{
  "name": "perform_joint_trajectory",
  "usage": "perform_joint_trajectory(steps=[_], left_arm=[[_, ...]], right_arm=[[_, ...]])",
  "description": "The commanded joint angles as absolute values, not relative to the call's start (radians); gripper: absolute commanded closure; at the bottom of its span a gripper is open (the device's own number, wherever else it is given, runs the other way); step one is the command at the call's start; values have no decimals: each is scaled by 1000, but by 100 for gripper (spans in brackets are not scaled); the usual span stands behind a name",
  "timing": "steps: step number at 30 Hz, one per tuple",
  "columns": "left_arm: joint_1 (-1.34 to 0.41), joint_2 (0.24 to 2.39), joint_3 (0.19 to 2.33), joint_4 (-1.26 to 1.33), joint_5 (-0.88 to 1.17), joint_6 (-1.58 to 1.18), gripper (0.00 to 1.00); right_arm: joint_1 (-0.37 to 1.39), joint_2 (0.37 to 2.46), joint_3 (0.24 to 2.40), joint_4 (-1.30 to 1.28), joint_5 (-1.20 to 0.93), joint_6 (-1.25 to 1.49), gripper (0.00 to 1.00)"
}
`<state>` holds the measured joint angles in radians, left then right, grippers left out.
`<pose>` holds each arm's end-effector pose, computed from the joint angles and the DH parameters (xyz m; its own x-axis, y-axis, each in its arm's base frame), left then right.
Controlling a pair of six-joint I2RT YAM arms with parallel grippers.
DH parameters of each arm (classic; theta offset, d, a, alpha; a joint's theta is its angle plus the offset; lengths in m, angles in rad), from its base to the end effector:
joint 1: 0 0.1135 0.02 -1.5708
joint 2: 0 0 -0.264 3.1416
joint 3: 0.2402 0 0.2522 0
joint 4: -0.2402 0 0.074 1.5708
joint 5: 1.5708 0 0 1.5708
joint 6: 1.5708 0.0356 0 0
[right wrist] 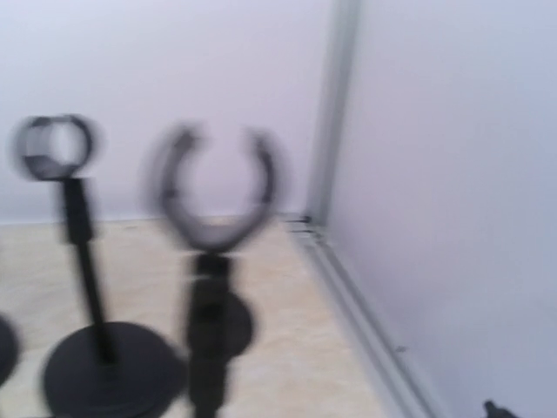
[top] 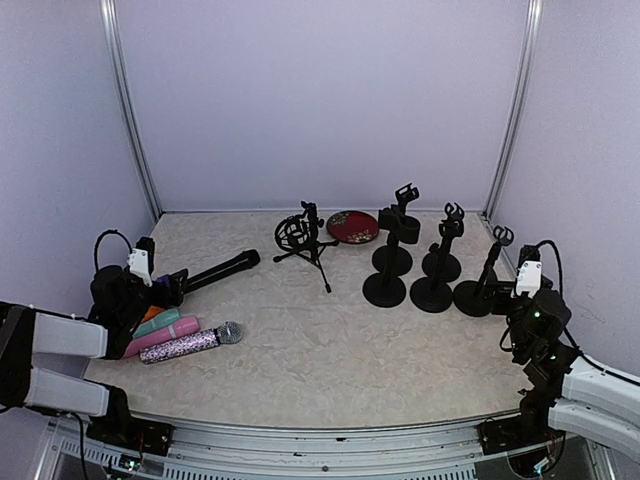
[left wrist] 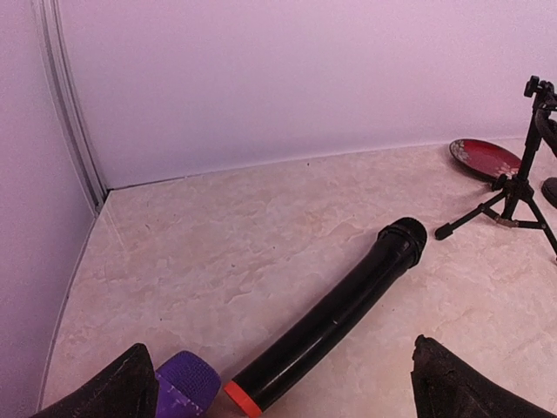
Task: Remove the microphone from the stand
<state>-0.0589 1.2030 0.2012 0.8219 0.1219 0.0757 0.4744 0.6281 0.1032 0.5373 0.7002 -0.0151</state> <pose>0.2145 -0.0170 0.1662 -0.1647 0.0849 -0.9827 0.1909 0.9802 0.0527 0.1436 0.0480 0.1990 0.0077 -0.0090 -0.9999 0.2240 0.9746 -0.0071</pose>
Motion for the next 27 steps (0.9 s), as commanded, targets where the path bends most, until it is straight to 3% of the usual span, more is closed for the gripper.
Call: perform_joint_trajectory(steps=[1, 9, 16, 24, 27], left_arm=[[-82, 1247, 156, 1074, 60, 88, 1], [-77, 1384, 219, 1149, 60, 107, 1], [-7, 1559, 144, 1493, 118, 33, 1], [18, 1550, 233, 1306, 114, 2, 1], [19, 1555, 234, 1308, 113, 0, 1]], right_arm=[[319, 722, 84, 687, 566, 18, 0], [213, 1064, 65, 1089, 508, -25, 0], [159, 1371, 118, 1366, 390, -60, 0], [102, 1617, 118, 1616, 203, -103, 0], [103, 1604, 113, 1599, 186, -100, 0]])
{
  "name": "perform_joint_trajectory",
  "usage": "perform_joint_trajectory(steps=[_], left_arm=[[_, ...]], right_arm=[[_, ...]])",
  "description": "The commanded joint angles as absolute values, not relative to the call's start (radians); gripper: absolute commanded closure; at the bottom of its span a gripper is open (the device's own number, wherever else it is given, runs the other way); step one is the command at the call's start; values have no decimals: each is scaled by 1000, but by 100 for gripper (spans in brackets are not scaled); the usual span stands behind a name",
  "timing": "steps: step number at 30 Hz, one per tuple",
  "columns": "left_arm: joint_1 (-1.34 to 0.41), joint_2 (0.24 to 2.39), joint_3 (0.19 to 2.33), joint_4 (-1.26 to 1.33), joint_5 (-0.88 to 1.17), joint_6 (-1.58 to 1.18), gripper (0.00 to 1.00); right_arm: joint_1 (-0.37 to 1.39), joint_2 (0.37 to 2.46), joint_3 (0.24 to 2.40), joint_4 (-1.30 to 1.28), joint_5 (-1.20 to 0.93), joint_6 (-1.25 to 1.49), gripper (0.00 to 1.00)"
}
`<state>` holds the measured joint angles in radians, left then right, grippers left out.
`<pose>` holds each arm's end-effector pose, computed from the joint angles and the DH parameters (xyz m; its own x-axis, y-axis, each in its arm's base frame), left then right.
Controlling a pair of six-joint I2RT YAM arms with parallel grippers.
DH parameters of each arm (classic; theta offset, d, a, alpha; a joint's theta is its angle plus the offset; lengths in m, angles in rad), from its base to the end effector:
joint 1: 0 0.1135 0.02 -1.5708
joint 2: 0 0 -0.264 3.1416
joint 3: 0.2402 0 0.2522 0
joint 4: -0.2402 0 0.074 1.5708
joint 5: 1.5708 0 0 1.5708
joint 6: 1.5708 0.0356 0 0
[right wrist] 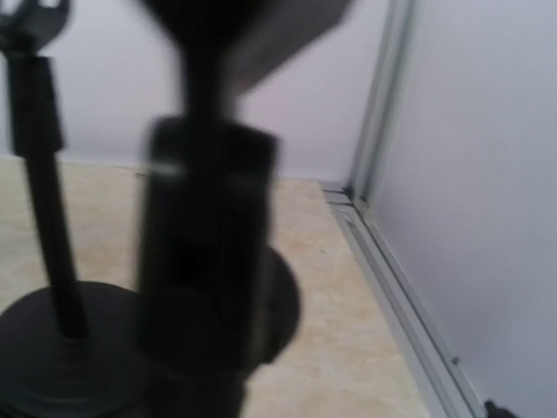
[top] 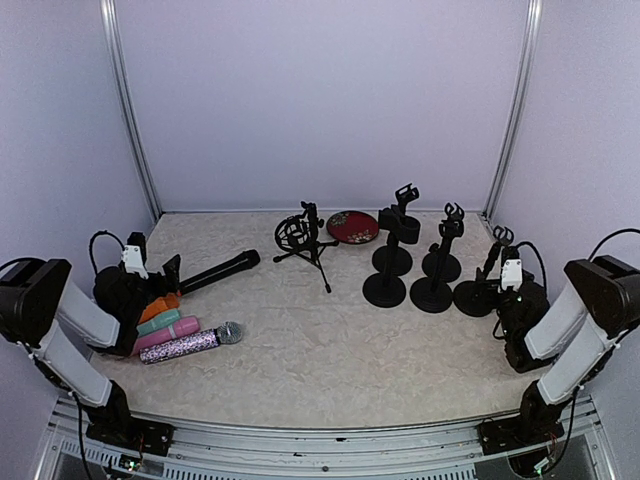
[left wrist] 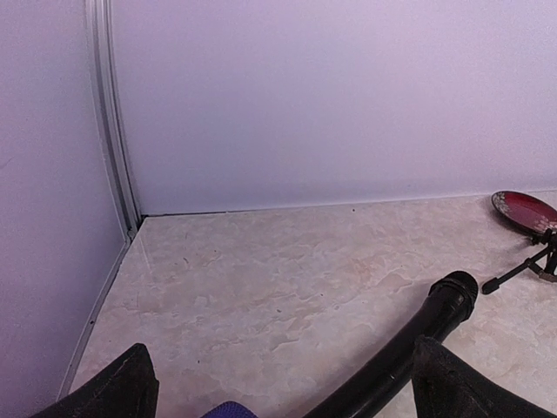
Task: Remove the microphone from the stand
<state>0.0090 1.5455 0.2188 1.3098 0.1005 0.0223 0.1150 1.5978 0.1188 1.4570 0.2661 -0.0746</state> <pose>0.2402 -0.0014 0.1524 -0.0149 0.0221 -0.9996 0.0917 0.9956 0.0206 0.2173 0.0157 0.1366 -0.0330 -0.0762 -0.9965 0.1484 0.9857 -0.0803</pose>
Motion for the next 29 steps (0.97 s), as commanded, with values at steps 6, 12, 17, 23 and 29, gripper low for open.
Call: perform_joint_trajectory(steps=[6, 12, 17, 23, 29], left_arm=[[18, 1554, 235, 1307, 113, 0, 1], [19, 1554, 236, 1306, 112, 0, 1], [19, 1554, 235, 1306, 112, -1, 1], [19, 1555, 237, 1304, 113, -1, 1], [18, 1554, 236, 1305, 110, 0, 1]], right_arm=[[88, 1591, 166, 1475, 163, -84, 0], [78, 1592, 183, 1443, 173, -67, 0], [23, 1582, 222, 1349, 104, -17, 0], [23, 1583, 219, 1355, 103, -18, 0], [23, 1582, 219, 1355, 104, -18, 0]])
